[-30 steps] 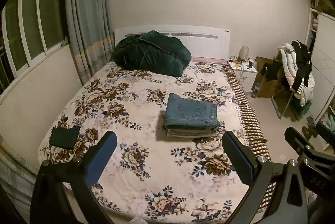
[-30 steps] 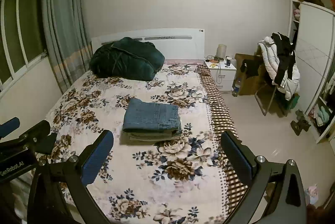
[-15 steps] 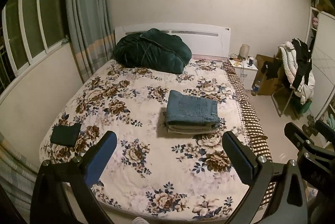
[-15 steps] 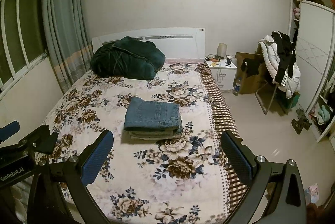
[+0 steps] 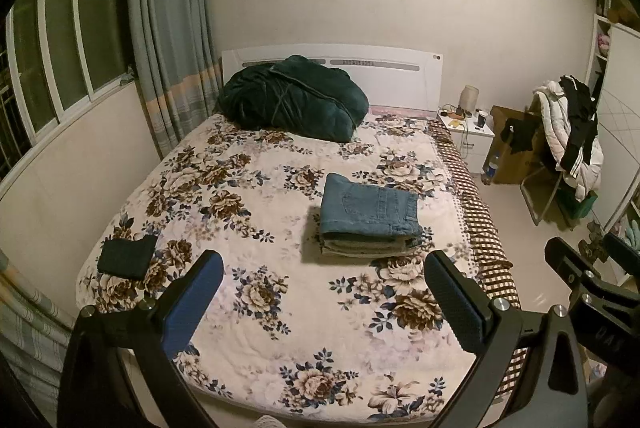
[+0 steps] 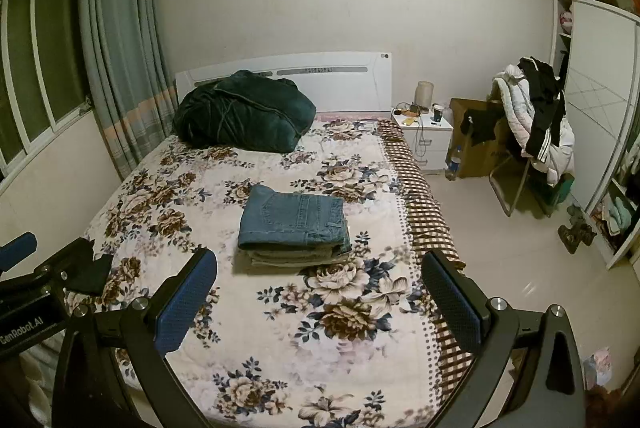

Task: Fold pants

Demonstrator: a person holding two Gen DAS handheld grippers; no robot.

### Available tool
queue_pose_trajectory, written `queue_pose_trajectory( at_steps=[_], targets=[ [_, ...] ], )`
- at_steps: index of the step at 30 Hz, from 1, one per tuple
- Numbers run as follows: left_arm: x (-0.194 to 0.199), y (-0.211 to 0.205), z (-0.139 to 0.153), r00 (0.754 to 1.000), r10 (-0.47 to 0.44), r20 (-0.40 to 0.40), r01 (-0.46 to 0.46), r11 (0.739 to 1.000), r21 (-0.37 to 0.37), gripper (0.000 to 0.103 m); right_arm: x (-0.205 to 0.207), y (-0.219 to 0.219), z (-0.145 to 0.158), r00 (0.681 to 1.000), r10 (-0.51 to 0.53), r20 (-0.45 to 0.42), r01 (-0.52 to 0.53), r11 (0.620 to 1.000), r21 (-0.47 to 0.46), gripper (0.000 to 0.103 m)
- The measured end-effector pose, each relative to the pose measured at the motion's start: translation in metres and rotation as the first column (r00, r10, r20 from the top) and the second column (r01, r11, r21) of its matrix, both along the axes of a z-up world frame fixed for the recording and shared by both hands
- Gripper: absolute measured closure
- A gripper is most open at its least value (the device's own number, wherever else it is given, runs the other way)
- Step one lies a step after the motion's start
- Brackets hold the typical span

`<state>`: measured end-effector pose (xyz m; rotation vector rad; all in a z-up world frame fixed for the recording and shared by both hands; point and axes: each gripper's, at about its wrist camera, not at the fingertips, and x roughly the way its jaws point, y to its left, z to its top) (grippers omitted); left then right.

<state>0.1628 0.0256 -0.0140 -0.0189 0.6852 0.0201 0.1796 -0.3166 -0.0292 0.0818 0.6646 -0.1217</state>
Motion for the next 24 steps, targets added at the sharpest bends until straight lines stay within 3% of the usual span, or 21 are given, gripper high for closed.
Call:
queue_pose_trajectory(
  at_steps=[24],
  targets=[
    [0.0018, 0.0019, 0.0031, 1.0, 0.002, -0.001, -0.002, 1.0, -0.003, 0.0, -0.003, 0.0075, -0.002, 1.0, -0.002, 0.008, 0.002, 1.0, 0.002, 0.0]
  ],
)
